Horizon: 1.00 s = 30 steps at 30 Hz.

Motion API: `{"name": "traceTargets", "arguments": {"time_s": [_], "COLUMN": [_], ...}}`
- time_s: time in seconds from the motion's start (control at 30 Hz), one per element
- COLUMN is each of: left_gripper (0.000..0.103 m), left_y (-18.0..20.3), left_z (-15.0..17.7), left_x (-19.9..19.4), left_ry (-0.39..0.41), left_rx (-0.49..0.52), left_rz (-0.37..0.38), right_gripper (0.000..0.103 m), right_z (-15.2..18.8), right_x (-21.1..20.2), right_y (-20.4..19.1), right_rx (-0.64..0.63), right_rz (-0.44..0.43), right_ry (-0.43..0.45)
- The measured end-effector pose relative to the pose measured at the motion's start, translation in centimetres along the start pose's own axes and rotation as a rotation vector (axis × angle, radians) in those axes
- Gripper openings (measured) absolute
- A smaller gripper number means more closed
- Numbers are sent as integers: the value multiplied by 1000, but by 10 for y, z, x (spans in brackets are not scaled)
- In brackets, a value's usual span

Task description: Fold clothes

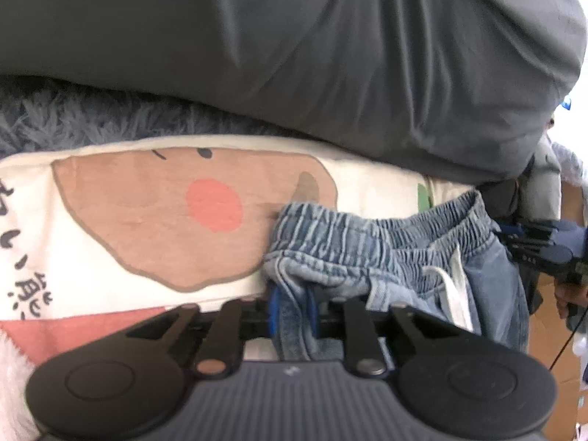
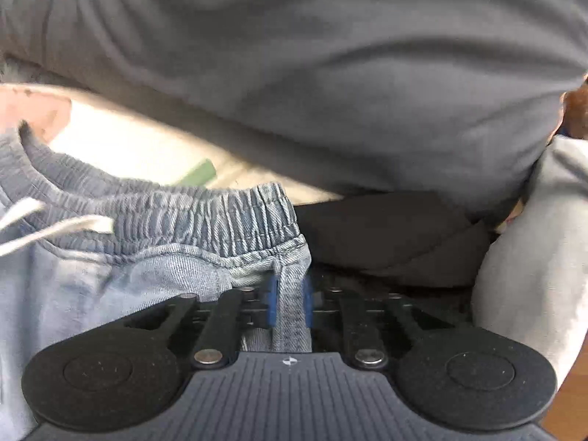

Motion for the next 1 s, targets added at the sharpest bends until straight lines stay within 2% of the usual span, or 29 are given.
{"name": "traceTargets", "arguments": {"time_s": [0.2, 0.5, 0.7, 1.0], "left_gripper": [7, 5, 4, 4], "left_y": [3, 29, 31, 26], "left_z": [0, 7, 16, 29], "left_x": [-43, -118, -181, -268], "left_ry": [77, 132, 203, 286], "left_rx": [-15, 44, 30, 32], "left_rz": [-11, 4, -51, -158], "right_gripper": [12, 12, 12, 12], "right_z": [-7, -13, -22, -46], "right_x": [-48, -128, -182, -227], "right_y": [-5, -24, -48, -103], "right_rx": [1, -24, -52, -67], "right_rz": [4, -9, -70, -220], "right_ry": [97, 230, 295, 375]}}
Point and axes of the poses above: each gripper's, at about its wrist camera, not at the fingertips, and x roughly the way its jaws point, y to its right, z to its underside, the point moved 8 cm from there along x, roughly the way its jaws point, and after that the axes turned 9 degrees about x, right-handed, at the moved point
